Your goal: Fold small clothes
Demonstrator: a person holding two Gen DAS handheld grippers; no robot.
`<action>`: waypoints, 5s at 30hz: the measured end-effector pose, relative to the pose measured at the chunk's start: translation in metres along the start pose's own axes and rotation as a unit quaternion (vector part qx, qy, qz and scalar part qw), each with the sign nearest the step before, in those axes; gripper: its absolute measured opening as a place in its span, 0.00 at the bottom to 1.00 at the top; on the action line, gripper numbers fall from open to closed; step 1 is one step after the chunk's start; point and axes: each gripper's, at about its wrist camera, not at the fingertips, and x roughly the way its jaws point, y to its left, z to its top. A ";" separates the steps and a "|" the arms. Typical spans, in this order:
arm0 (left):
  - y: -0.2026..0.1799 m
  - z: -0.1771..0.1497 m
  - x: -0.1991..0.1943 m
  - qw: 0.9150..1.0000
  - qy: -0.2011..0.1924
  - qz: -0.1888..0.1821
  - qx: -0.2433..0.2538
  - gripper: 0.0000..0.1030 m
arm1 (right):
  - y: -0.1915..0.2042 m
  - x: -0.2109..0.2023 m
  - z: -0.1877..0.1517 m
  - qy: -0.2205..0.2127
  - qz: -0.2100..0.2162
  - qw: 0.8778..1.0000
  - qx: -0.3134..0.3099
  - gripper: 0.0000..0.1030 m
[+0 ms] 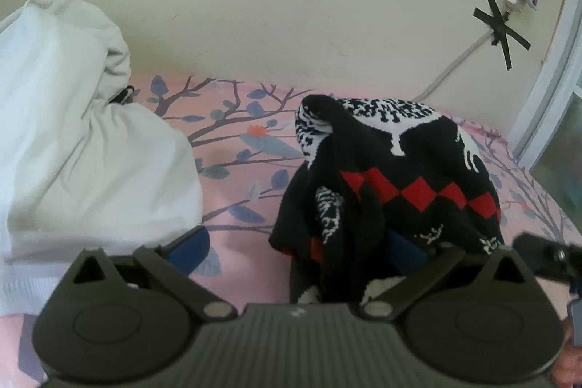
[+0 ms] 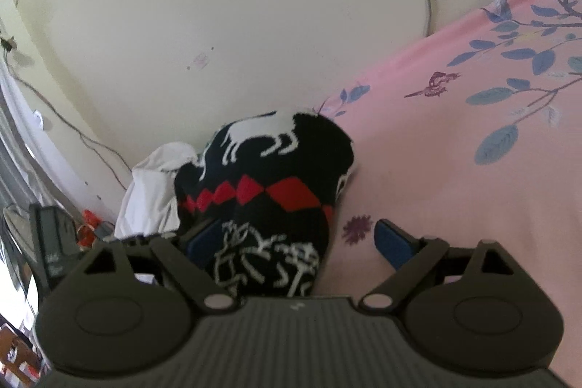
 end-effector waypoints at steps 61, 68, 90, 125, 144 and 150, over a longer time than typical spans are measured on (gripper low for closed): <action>-0.063 0.021 0.031 0.984 0.070 -0.157 0.043 0.91 | -0.003 0.026 0.052 0.053 0.053 0.995 -0.062 0.43; -0.195 0.078 0.108 0.971 0.077 -0.202 0.098 0.90 | -0.080 -0.052 0.123 -0.044 -0.037 0.995 -0.078 0.43; -0.252 0.042 0.125 0.987 0.024 -0.043 0.152 1.00 | -0.121 -0.106 0.091 -0.128 -0.247 0.959 -0.056 0.84; -0.192 -0.060 0.008 0.983 0.000 0.060 0.173 1.00 | -0.008 -0.134 -0.063 -0.136 -0.353 0.926 -0.013 0.86; -0.182 -0.055 -0.008 0.989 -0.024 0.011 0.144 1.00 | -0.005 -0.130 -0.064 -0.120 -0.359 0.925 -0.028 0.89; -0.184 -0.059 -0.001 0.988 0.011 0.019 0.151 1.00 | -0.006 -0.135 -0.066 -0.132 -0.345 0.929 -0.015 0.88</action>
